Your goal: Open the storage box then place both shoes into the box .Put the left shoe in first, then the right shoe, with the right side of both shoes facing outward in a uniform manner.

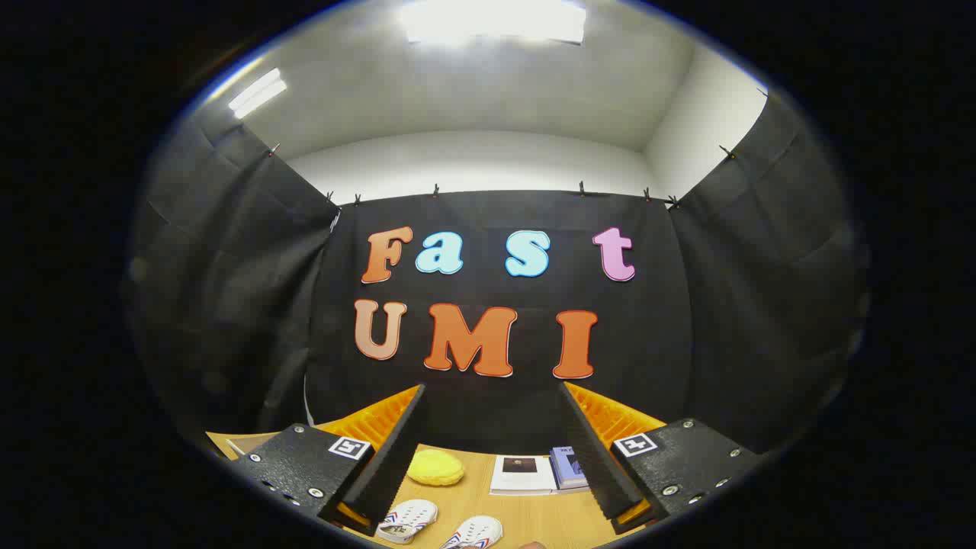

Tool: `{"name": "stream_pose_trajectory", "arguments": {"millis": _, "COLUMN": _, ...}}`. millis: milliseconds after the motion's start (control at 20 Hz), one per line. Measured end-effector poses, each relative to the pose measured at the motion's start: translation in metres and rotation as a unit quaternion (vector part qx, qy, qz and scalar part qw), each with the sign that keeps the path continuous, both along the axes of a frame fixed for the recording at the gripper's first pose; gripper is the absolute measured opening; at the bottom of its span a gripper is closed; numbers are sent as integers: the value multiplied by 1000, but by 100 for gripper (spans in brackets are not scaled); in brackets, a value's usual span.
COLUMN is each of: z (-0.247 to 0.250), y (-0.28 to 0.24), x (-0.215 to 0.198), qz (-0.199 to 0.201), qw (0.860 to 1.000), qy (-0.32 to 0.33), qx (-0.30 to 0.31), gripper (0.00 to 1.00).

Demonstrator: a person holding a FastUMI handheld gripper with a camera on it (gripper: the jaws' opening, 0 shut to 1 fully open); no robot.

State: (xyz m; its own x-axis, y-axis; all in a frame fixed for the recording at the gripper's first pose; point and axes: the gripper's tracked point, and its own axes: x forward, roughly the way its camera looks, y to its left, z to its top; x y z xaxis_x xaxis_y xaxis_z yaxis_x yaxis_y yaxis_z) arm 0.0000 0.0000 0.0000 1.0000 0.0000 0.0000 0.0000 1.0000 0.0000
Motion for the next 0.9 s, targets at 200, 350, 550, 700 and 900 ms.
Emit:
{"name": "stream_pose_trajectory", "arguments": {"millis": 200, "z": -3, "y": -2, "x": -5, "qz": -1, "qw": 1000, "qy": -4, "qx": 2, "gripper": 100}}
{"name": "stream_pose_trajectory", "arguments": {"millis": 350, "z": -3, "y": -3, "x": -6, "qz": -4, "qw": 1000, "qy": -5, "qx": 3, "gripper": 100}}
{"name": "stream_pose_trajectory", "arguments": {"millis": 550, "z": -2, "y": 0, "x": -4, "qz": 2, "qw": 1000, "qy": -6, "qx": 8, "gripper": 100}}
{"name": "stream_pose_trajectory", "arguments": {"millis": 700, "z": -5, "y": 6, "x": -3, "qz": 7, "qw": 1000, "qy": -4, "qx": 9, "gripper": 100}}
{"name": "stream_pose_trajectory", "arguments": {"millis": 900, "z": -7, "y": 12, "x": 1, "qz": 12, "qw": 1000, "qy": -1, "qx": 10, "gripper": 100}}
